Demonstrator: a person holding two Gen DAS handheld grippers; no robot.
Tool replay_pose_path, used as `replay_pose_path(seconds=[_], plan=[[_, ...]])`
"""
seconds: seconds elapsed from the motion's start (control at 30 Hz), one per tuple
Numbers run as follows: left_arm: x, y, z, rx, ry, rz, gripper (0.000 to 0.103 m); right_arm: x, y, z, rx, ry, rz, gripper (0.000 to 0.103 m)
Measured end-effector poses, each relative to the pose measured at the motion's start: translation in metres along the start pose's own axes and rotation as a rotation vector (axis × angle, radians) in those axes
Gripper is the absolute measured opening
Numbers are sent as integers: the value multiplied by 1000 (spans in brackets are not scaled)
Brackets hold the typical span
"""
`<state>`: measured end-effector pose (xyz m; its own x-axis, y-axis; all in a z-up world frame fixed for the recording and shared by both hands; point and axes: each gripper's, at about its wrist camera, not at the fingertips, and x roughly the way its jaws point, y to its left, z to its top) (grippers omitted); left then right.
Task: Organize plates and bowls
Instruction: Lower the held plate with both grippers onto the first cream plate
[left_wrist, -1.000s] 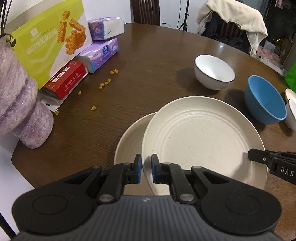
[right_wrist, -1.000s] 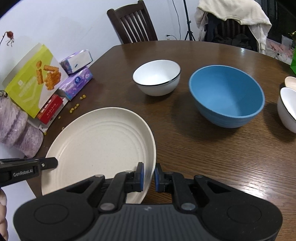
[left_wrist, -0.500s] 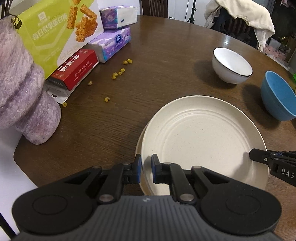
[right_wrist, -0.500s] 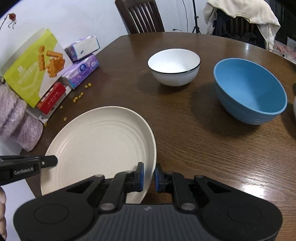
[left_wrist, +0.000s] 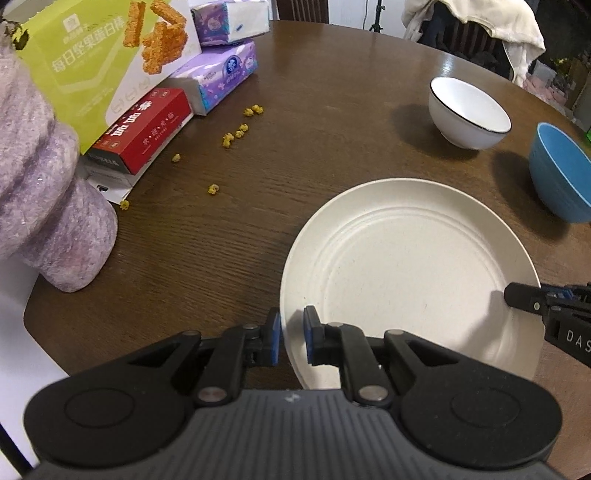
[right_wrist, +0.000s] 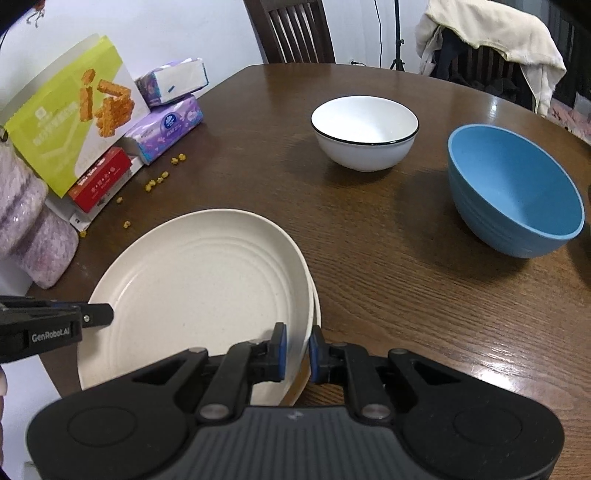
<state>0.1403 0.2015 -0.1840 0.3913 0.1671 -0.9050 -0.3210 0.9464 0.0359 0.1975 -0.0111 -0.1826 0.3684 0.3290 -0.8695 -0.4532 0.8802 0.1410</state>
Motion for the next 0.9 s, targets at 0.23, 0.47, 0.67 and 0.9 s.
replay_pose_path(seconds=[0.23, 0.47, 0.67, 0.9], plan=[[3, -6, -4, 40, -4, 17, 13, 3, 12, -3, -79, -2, -65, 15], [5, -13, -6, 98, -7, 54, 13, 7, 20, -5, -123, 1, -103, 16], [5, -18, -8, 128, -26, 75, 13, 8, 26, -10, -163, -14, -133, 16], [4, -19, -8, 125, -33, 74, 13, 10, 32, -14, -218, -32, -170, 17]])
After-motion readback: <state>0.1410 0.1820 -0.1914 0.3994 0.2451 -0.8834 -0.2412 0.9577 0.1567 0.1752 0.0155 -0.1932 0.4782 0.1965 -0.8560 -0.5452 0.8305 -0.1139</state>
